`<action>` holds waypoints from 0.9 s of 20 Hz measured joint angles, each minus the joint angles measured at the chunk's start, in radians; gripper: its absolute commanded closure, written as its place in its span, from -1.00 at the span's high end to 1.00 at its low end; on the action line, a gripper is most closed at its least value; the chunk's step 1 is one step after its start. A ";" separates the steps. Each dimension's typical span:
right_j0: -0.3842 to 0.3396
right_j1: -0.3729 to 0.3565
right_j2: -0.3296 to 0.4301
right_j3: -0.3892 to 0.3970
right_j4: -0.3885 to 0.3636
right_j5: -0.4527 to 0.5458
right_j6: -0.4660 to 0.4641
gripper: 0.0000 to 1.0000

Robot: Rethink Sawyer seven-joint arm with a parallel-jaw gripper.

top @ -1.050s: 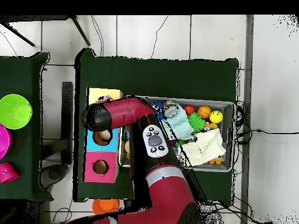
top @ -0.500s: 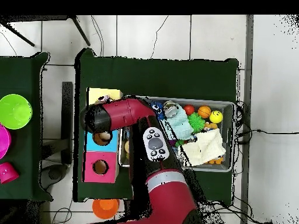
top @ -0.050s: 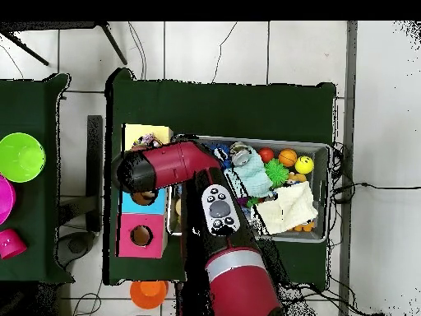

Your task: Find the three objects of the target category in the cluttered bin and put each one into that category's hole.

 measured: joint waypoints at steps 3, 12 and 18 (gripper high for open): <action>0.000 -0.006 -0.001 0.010 0.000 -0.016 0.000 -1.00; 0.001 -0.010 -0.004 0.014 0.000 -0.019 0.000 -1.00; 0.001 -0.027 -0.005 0.019 0.000 0.001 0.000 -1.00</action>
